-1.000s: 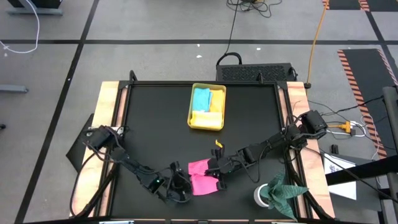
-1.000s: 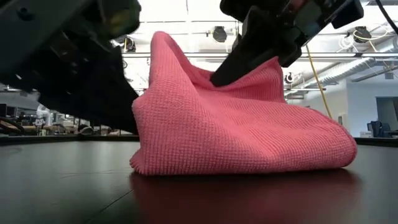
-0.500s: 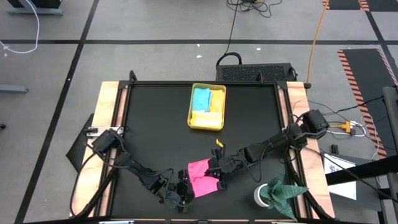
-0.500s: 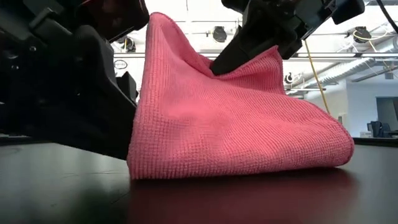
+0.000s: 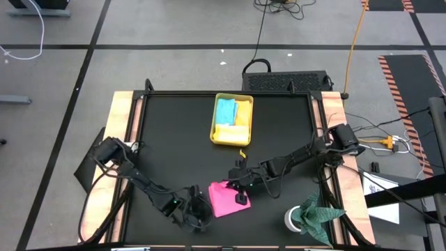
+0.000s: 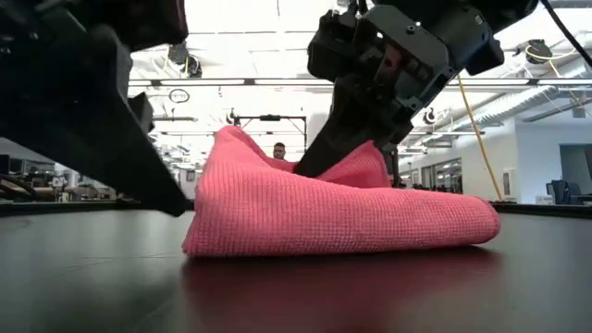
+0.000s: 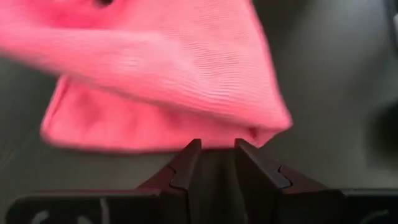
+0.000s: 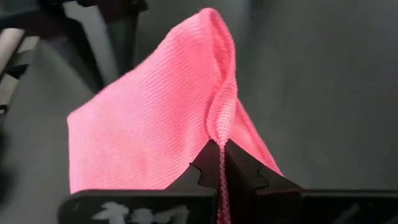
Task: Fold microfiber towels
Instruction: Fold the pink towel
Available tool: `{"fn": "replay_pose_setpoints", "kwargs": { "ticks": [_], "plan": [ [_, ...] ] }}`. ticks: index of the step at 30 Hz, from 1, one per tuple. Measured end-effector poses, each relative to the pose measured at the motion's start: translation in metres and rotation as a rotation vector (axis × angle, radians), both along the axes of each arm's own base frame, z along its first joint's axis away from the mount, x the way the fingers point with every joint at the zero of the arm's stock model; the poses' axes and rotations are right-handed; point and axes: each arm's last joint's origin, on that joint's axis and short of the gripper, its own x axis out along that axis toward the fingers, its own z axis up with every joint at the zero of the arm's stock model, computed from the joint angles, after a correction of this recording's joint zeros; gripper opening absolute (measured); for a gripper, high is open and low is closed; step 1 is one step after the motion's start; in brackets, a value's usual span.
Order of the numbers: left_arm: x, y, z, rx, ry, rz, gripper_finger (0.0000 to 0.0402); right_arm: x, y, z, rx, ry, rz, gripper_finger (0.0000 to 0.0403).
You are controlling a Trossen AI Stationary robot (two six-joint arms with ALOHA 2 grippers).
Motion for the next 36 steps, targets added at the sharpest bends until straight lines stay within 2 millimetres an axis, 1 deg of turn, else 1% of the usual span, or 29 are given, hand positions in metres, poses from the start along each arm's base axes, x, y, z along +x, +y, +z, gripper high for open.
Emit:
{"fn": "replay_pose_setpoints", "kwargs": {
  "ticks": [4,9,12,15,17,20,25,27,31,34,36],
  "plan": [
    [-0.007,0.004,-0.002,-0.022,0.067,0.084,0.0097,0.001,0.000,0.000,0.020,-0.005,0.019,0.0000],
    [-0.010,0.006,-0.005,-0.040,0.093,0.140,0.0097,0.003,0.001,0.001,0.028,-0.030,0.022,0.0000],
    [-0.010,0.006,-0.004,-0.033,0.078,0.153,0.0097,0.004,0.002,-0.007,0.038,-0.007,0.037,0.0000],
    [-0.008,0.006,-0.002,0.019,0.025,0.163,0.0097,0.004,0.002,-0.014,0.034,0.012,0.037,0.0000],
    [-0.003,0.005,-0.004,0.051,-0.017,0.131,0.0097,0.004,0.002,-0.015,0.030,0.020,0.037,0.0000],
    [0.006,0.002,-0.010,0.100,-0.072,0.059,0.0097,0.002,0.004,-0.011,0.032,0.014,0.043,0.0000],
    [0.018,-0.002,-0.023,0.091,-0.130,-0.005,0.0097,-0.003,0.010,0.005,0.038,-0.010,0.064,0.0000],
    [0.019,-0.003,-0.024,0.096,-0.137,-0.039,0.0097,-0.006,0.011,0.010,0.034,-0.002,0.066,0.0000],
    [0.017,-0.014,-0.020,0.104,-0.171,-0.150,0.0097,-0.013,0.012,0.019,0.027,0.013,0.043,0.0000],
    [0.015,-0.022,-0.016,0.115,-0.206,-0.242,0.0097,-0.014,0.016,0.021,0.033,0.007,0.052,0.0000],
    [0.014,-0.025,-0.015,0.113,-0.214,-0.268,0.0097,-0.014,0.018,0.021,0.036,0.006,0.056,0.0000]
  ]
}}
